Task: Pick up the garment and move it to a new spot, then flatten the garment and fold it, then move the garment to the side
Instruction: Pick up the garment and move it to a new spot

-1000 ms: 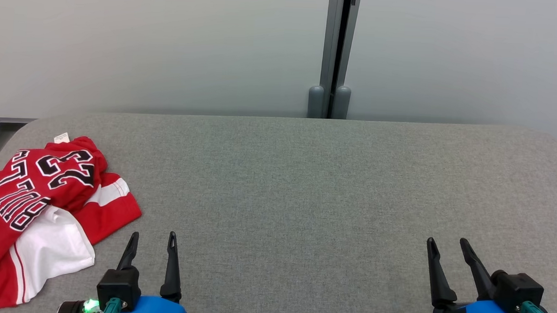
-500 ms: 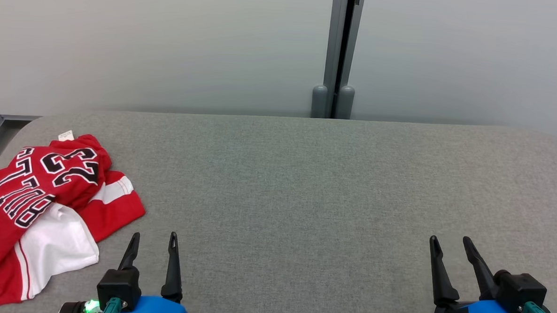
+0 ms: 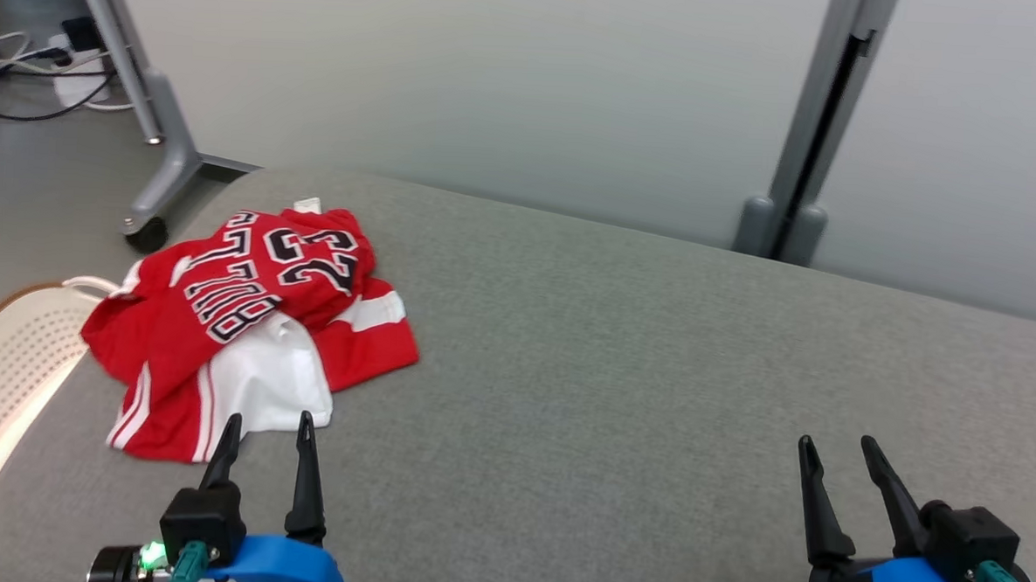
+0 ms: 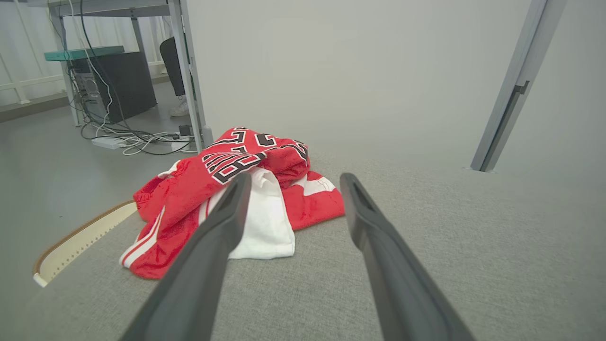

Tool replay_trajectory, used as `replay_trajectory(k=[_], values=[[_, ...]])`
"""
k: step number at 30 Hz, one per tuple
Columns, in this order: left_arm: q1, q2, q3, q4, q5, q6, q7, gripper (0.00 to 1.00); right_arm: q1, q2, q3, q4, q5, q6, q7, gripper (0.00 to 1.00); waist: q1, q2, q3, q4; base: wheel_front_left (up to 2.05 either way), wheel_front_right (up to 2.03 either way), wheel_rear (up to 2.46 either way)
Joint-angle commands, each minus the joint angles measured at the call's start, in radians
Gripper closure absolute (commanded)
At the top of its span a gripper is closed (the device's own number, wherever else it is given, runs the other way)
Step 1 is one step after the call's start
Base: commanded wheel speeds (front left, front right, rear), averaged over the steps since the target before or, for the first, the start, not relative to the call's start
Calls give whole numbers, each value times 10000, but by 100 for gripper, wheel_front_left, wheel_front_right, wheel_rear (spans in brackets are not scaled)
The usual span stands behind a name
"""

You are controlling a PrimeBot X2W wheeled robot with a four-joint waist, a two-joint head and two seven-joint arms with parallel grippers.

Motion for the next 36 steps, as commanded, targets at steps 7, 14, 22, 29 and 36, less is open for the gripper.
replay_trajectory(k=[7,14,22,29,36], values=[[87,150,86,-193,-25,138,-34,0,28,-56,-89,-48,-75,5,-19,0,1,0,477,2067,0,0,0],[331,188,257,-506,-146,374,-140,0,-338,-62,392,-54,-97,3,126,0,1,0,651,2521,0,0,0],[617,233,434,-733,-290,538,-235,0,-606,-56,678,70,-119,3,171,0,1,0,765,2570,0,0,0],[28,428,634,-860,-632,369,229,0,-449,-57,454,90,-9,3,112,0,1,0,794,2529,0,0,0],[-2519,1300,1303,-378,-1550,-534,1680,0,-431,-62,322,-156,-216,3,255,0,1,0,1257,2195,0,0,0]])
